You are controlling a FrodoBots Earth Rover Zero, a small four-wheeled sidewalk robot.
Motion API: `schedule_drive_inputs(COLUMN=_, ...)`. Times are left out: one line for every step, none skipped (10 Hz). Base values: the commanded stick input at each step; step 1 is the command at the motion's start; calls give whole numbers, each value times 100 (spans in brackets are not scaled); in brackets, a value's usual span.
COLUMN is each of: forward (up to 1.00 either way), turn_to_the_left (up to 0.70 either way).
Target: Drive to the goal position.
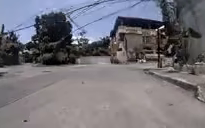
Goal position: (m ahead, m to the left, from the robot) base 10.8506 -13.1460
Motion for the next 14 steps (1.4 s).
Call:
schedule_drive_inputs(forward=100, turn_to_the_left=4)
schedule_drive_inputs(forward=100, turn_to_the_left=4)
schedule_drive_inputs(forward=100, turn_to_the_left=-1)
schedule_drive_inputs(forward=100, turn_to_the_left=-7)
schedule_drive_inputs(forward=100, turn_to_the_left=-14)
schedule_drive_inputs(forward=100, turn_to_the_left=-20)
schedule_drive_inputs(forward=100, turn_to_the_left=-27)
schedule_drive_inputs(forward=100, turn_to_the_left=-34)
schedule_drive_inputs(forward=100, turn_to_the_left=-29)
schedule_drive_inputs(forward=100, turn_to_the_left=-17)
schedule_drive_inputs(forward=100, turn_to_the_left=-6)
schedule_drive_inputs(forward=100, turn_to_the_left=4)
schedule_drive_inputs(forward=100, turn_to_the_left=4)
schedule_drive_inputs(forward=100, turn_to_the_left=4)
